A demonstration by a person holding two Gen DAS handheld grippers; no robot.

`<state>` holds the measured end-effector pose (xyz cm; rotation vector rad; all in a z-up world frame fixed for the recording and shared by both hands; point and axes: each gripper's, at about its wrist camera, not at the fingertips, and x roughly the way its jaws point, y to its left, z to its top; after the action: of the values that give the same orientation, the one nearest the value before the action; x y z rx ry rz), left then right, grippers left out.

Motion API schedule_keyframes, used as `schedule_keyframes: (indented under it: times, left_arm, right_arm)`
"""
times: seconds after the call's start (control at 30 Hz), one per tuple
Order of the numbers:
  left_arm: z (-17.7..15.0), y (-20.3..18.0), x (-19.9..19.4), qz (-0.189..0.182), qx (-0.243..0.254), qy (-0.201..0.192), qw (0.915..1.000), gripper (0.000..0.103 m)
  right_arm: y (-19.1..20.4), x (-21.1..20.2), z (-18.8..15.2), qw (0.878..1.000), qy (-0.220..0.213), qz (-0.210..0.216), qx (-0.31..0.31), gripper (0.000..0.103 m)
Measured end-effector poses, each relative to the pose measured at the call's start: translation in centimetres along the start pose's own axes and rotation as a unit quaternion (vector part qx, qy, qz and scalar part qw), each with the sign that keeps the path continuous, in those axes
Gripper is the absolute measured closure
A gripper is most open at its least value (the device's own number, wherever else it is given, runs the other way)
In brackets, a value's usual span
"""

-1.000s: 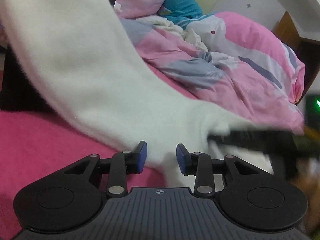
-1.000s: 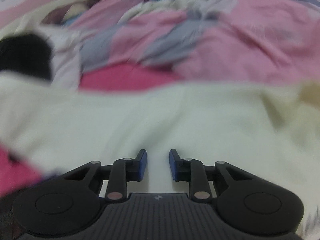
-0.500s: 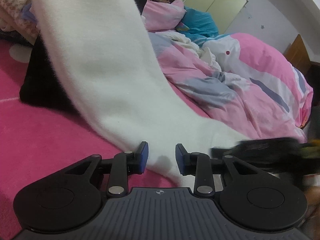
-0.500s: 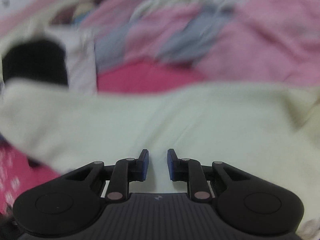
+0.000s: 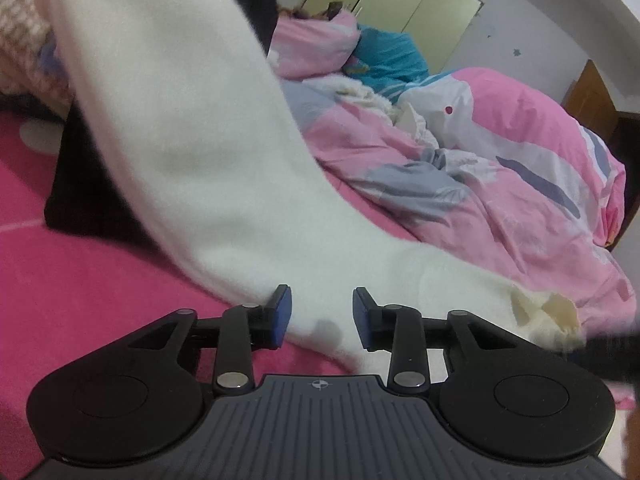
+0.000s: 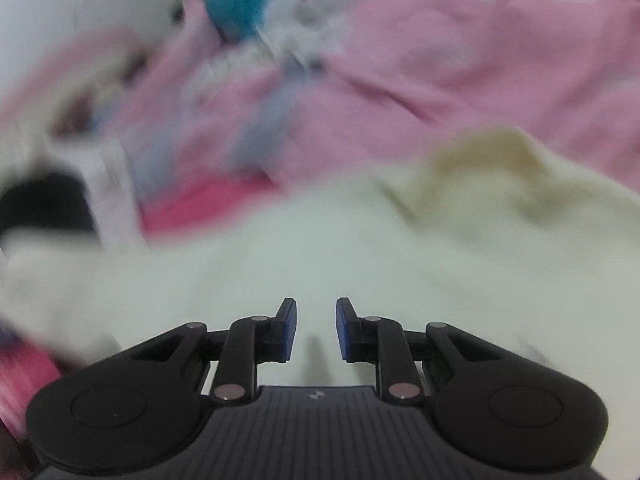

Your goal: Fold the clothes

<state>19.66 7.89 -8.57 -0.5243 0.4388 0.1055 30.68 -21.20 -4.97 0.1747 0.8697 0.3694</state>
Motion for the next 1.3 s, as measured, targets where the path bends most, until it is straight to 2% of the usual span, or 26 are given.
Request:
schedule_keyframes:
  times: [0.07, 0.13, 0.2, 0.27, 0.33, 0.4, 0.47, 0.53, 0.6, 0.67, 0.77, 0.83, 0.87, 0.93, 1.03, 1.13, 1.23, 1.27, 1.3]
  left_arm:
    - [0.0, -0.2, 0.1, 0.005, 0.005, 0.001, 1.0, 0.068]
    - [-0.1, -0.1, 0.2, 0.006, 0.003, 0.001, 1.0, 0.068]
    - [-0.1, 0.1, 0.3, 0.006, 0.002, 0.002, 1.0, 0.068]
    - [-0.2, 0.2, 0.4, 0.005, 0.0, 0.002, 1.0, 0.068]
    - [-0.1, 0.4, 0.3, 0.003, -0.004, 0.001, 1.0, 0.068]
    - [-0.1, 0.4, 0.3, 0.001, -0.006, 0.002, 1.0, 0.068]
    - [-0.1, 0.5, 0.3, 0.0, -0.008, 0.004, 1.0, 0.068]
    - [0.0, 0.7, 0.3, -0.001, -0.012, 0.006, 0.9999, 0.068]
    - [0.0, 0.7, 0.3, -0.002, -0.014, 0.007, 0.9999, 0.068]
    - [0.0, 0.6, 0.3, -0.001, -0.012, 0.007, 0.9999, 0.068]
    - [-0.1, 0.6, 0.3, 0.0, -0.01, 0.006, 0.9999, 0.068]
    - [-0.1, 0.6, 0.3, 0.001, -0.008, 0.006, 1.0, 0.068]
    - [-0.1, 0.6, 0.3, 0.001, -0.008, 0.006, 1.0, 0.068]
    - [-0.1, 0.6, 0.2, 0.001, -0.007, 0.005, 1.0, 0.068]
    - [-0.1, 0.6, 0.2, 0.001, -0.008, 0.006, 1.0, 0.068]
    - [-0.1, 0.7, 0.3, -0.001, -0.011, 0.007, 0.9999, 0.068]
    - [0.0, 0.8, 0.4, -0.002, -0.012, 0.008, 0.9999, 0.068]
    - [0.0, 0.8, 0.4, -0.001, -0.011, 0.007, 0.9999, 0.068]
    - [0.0, 0.8, 0.4, 0.0, -0.01, 0.007, 0.9999, 0.068]
  right_arm:
    - [-1.2, 0.6, -1.7, 0.998, 0.032, -0.042, -0.022, 0.084]
    - [-2.2, 2.0, -0.4, 0.999, 0.012, -0.038, -0.007, 0.085]
    - [-2.0, 4.2, 2.7, 0.996, -0.028, -0.082, -0.03, 0.085]
    - [-3.9, 6.2, 5.7, 0.995, -0.033, -0.09, -0.001, 0.088]
    - [-5.3, 6.2, 7.7, 0.996, -0.033, -0.066, 0.051, 0.089]
    - [-5.9, 4.1, 7.3, 0.995, -0.043, -0.036, 0.084, 0.086]
    - [-5.8, 0.8, 6.0, 0.996, -0.055, -0.036, 0.065, 0.079]
    - [-5.7, -2.7, 3.1, 0.998, -0.043, -0.046, 0.031, 0.074]
    - [-6.3, -4.9, -0.1, 0.996, -0.02, -0.091, -0.008, 0.074]
    - [-8.0, -4.8, -1.4, 0.991, -0.004, -0.132, -0.025, 0.074]
    - [-11.7, -2.7, 1.1, 0.989, -0.017, -0.144, 0.027, 0.077]
    - [-13.4, -1.0, 4.7, 0.982, -0.058, -0.174, 0.04, 0.077]
    - [-14.1, -0.4, 5.9, 0.982, -0.063, -0.172, 0.051, 0.077]
    - [-16.0, -0.5, 7.3, 0.982, -0.063, -0.141, 0.112, 0.078]
    - [-16.3, -4.4, 5.5, 0.981, -0.083, -0.102, 0.139, 0.076]
    - [-15.8, -9.1, 1.0, 0.986, -0.055, -0.086, 0.134, 0.075]
    - [-16.7, -10.1, -2.3, 0.986, -0.006, -0.115, 0.125, 0.075]
    - [-17.3, -10.0, -2.8, 0.984, 0.003, -0.127, 0.125, 0.08]
    - [-18.6, -10.1, -3.0, 0.984, -0.006, -0.11, 0.141, 0.08]
